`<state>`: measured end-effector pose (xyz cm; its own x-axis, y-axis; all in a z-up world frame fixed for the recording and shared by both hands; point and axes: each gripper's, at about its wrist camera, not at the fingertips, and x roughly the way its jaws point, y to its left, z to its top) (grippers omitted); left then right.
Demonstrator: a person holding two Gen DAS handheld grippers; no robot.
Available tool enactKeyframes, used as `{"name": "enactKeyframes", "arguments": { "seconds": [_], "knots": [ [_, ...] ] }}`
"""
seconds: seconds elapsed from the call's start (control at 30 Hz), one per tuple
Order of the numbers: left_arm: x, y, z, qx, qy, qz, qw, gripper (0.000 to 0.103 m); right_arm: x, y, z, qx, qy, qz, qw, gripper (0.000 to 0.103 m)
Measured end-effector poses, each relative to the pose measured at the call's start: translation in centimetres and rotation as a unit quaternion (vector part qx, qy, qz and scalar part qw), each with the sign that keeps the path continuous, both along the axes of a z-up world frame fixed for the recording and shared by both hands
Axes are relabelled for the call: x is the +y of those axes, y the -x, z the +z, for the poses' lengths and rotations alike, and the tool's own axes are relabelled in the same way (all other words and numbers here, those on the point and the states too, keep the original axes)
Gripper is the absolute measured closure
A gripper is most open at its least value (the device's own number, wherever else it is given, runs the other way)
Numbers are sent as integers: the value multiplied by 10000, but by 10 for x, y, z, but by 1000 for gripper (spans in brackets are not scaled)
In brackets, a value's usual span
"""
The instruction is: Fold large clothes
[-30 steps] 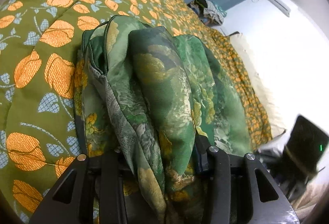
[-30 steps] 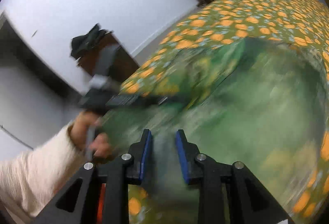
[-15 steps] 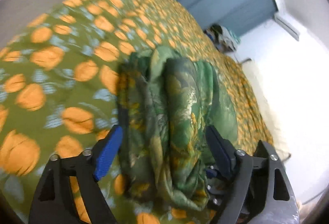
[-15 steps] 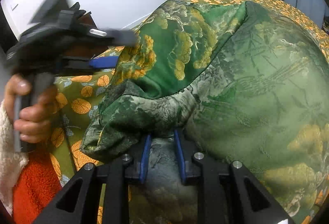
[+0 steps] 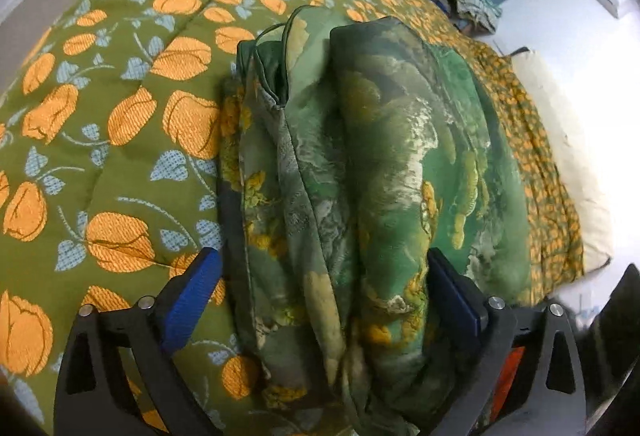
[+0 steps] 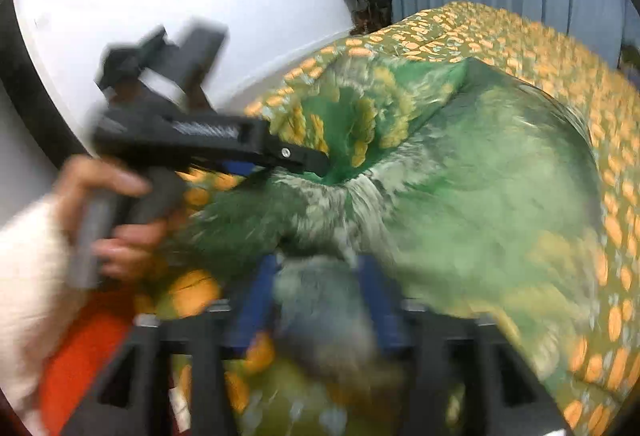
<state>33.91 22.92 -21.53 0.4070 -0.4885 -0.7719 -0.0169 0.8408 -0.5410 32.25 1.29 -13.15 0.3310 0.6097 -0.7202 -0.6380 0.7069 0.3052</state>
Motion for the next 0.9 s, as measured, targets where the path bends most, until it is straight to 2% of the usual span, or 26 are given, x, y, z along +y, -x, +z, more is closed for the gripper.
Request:
{"name": "enactKeyframes", "arguments": {
  "seconds": [0.03,0.1,0.17,0.23,0.27,0.33,0.4,0.43,0.57,0.63,0.67,0.73,0.83,0.9],
  "knots": [
    [1,-2,-2,47,22,-55,10000,2,-20,0,7,-14,-145,-240,9996,24],
    [2,-6,-7,167,92,-164,9997,2,-62,-5,14,-22,-401,-800,9960,22],
    [2,-11,-13,248,163,-264,9992,1,-101,-23,4,189,-498,-1316,9899,22],
    [1,-14,-16,309,242,-351,9986,0,-128,-43,-18,726,-528,-1724,9809,22],
    [0,-16,-18,340,299,-387,9982,0,-139,-50,-33,1092,-732,-1840,9741,22],
    [0,-20,-21,384,366,-451,9976,0,-143,-59,-51,1475,-1031,-1801,9671,22],
    [-4,-24,-22,386,394,-536,9970,0,-140,-62,-64,1648,-1390,-1635,9627,22],
    [-6,-29,-25,407,443,-570,9966,0,-135,-66,-73,1737,-1450,-1622,9604,14],
    [-7,-36,-34,405,776,-576,9945,0,-124,-84,-98,2129,-1707,-1641,9479,12],
    [-3,-35,-34,362,801,-545,9946,4,-120,-83,-95,1963,-1541,-1554,9558,19],
    [-2,-31,-31,266,757,-568,9952,11,-117,-77,-87,1788,-1379,-1497,9626,22],
    [-3,-17,-17,-18,593,-613,9964,32,-105,-64,-68,1336,-976,-1345,9770,34],
    [-3,3,2,-336,483,-631,9963,43,-93,-42,-42,703,-617,-1133,9891,39],
    [-2,15,17,-527,559,-593,9953,45,-88,-26,-21,295,-573,-998,9929,41]
  ]
}}
